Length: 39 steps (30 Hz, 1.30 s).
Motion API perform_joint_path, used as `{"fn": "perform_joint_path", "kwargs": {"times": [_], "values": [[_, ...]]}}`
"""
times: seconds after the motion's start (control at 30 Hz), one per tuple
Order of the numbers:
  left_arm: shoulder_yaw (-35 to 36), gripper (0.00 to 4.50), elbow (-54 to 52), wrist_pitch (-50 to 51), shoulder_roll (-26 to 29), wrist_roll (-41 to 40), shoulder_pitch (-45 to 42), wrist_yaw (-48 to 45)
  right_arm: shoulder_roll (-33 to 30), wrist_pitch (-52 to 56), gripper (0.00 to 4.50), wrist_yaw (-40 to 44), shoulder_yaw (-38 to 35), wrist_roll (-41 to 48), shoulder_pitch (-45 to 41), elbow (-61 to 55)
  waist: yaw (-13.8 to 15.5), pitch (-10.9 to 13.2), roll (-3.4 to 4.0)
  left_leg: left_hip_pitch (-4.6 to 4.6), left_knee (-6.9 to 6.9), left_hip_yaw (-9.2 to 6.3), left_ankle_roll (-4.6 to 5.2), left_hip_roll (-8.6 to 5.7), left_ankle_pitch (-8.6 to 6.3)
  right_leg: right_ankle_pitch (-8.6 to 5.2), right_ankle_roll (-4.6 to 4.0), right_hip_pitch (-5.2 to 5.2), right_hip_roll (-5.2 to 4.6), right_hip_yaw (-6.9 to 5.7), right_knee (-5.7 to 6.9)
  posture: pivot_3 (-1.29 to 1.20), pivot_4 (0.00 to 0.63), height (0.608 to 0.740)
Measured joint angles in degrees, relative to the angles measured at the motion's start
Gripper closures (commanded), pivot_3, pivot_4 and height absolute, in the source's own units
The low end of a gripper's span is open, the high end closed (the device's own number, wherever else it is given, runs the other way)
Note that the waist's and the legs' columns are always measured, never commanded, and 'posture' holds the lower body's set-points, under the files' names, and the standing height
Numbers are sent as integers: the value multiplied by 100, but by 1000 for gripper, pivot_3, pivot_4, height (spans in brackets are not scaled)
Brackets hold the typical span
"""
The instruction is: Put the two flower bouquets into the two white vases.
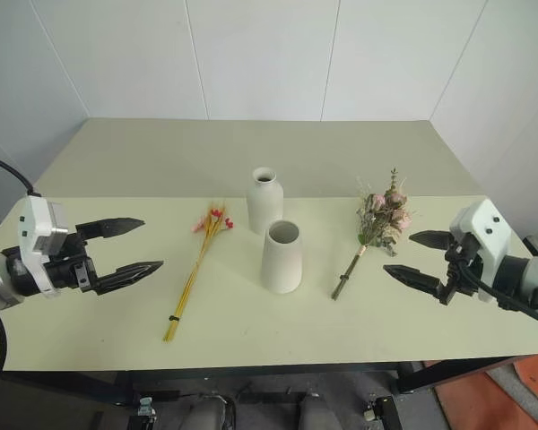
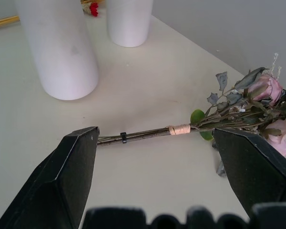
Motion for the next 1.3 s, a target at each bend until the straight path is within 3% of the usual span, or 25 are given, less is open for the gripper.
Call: {"fn": "perform_joint_path", "kwargs": {"times": [0.7,0.8,0.9,1.1,1.3], "values": [[-107,0,27,123,139,30,-81,93,-19,0,42,-97,212,-46,-249,52,-1,0,0,0,0,0,0,0,0,0,0,0,0,0,1,0,150,740],[-711,0,59,886,658,325,-440,516,-19,-2,42,-79,208,-27,-342,64,2,0,1,3,1,0,0,-2,0,1,1,2,0,2,3,0,150,740],[-1500,0,233,1618,732,602,-1130,914,-16,-6,42,-79,232,-13,-468,106,25,0,1,4,1,0,0,-3,0,-1,5,5,-1,-1,3,0,150,740],[-3228,0,814,2964,241,1196,-2799,1419,30,-9,42,-98,335,26,-608,94,37,2,-2,-2,1,-2,1,-7,1,17,39,4,2,-1,4,0,150,740],[-4397,0,1489,4075,-407,1567,-3621,1670,77,-8,42,-176,297,121,-527,-59,-17,3,-4,-5,1,-6,1,-7,1,18,42,-1,7,1,9,0,150,740]]}}
